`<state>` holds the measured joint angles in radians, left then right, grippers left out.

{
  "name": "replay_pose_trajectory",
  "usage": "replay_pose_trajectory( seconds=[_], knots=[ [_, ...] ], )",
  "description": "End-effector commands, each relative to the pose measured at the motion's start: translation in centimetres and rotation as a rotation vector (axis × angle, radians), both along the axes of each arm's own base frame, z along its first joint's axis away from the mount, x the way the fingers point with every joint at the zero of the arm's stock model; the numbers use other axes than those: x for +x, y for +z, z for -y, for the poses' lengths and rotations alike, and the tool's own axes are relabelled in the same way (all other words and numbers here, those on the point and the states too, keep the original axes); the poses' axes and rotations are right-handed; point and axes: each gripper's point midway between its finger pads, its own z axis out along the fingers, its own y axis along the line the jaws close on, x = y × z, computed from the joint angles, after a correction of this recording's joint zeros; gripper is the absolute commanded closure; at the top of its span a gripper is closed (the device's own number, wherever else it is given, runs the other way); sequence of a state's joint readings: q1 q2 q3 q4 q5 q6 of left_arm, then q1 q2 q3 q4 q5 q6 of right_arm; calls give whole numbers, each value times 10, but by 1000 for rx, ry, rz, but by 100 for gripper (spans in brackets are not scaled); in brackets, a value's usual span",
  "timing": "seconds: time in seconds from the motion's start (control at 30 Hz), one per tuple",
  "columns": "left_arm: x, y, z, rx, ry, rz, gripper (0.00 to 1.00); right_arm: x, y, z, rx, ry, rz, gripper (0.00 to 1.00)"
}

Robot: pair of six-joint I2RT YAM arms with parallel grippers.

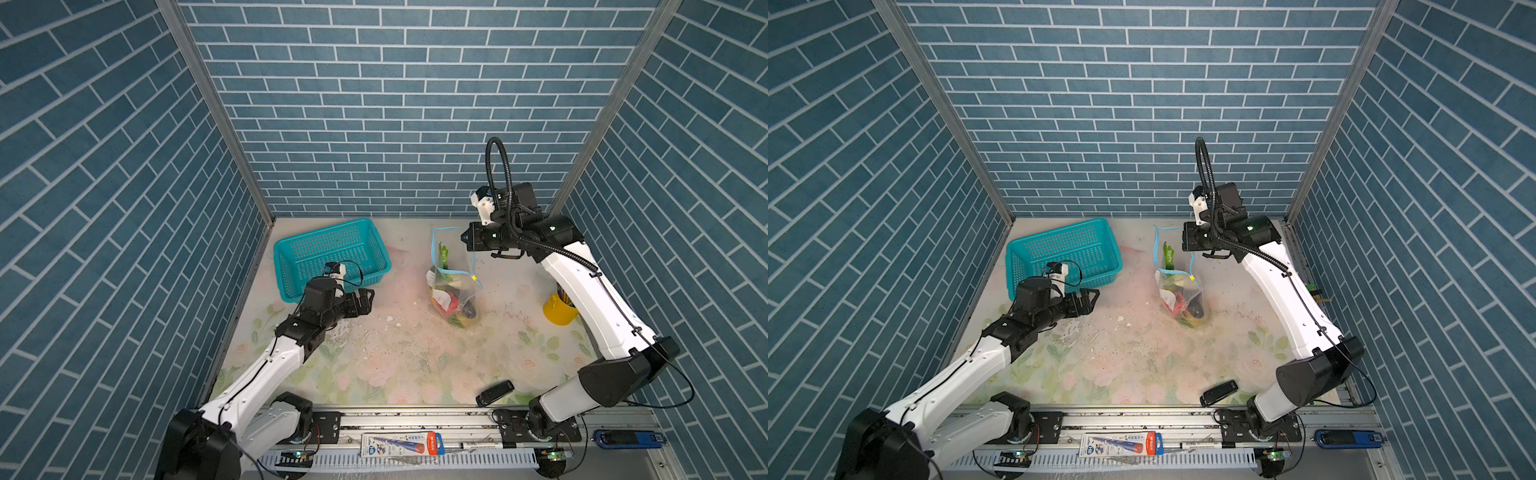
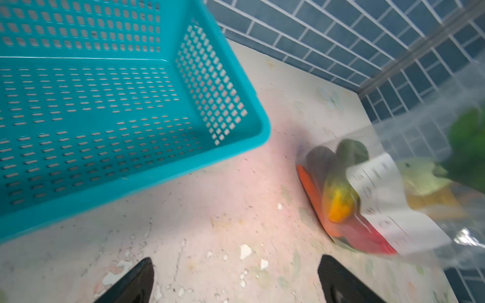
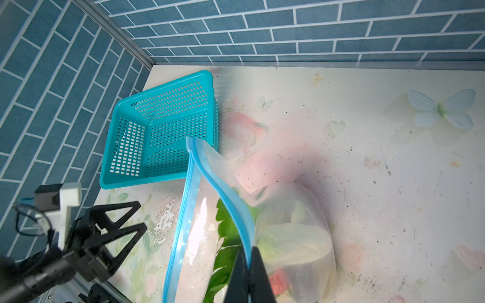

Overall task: Place the food in the zip-top bag and seal the zipper
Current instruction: 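Raise the open left gripper out of the bag and draw it back, then pinch the bag's zipper edge with the left gripper while the right gripper releases it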

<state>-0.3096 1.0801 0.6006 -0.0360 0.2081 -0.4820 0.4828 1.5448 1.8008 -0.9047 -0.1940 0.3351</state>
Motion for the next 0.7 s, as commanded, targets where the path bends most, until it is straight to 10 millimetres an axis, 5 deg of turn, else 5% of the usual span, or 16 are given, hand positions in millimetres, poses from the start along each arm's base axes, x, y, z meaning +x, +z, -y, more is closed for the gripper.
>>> replay_pose_trajectory(
  seconds=[0.0,0.2,0.47,0.57,0.67],
  knots=[
    [36,8,-12,-32,33,49,1,3,1,-6,29,17,6,100],
    [86,9,-19,-34,54,56,1,6,-2,-7,19,17,-15,100],
    [129,7,-38,-34,137,25,6,1,-4,-12,24,63,-30,100],
    [133,22,-27,-69,97,42,10,-3,-5,-16,35,100,-25,100],
    [113,56,11,-107,-33,52,12,-6,-7,-19,37,131,-26,100]
  ],
)
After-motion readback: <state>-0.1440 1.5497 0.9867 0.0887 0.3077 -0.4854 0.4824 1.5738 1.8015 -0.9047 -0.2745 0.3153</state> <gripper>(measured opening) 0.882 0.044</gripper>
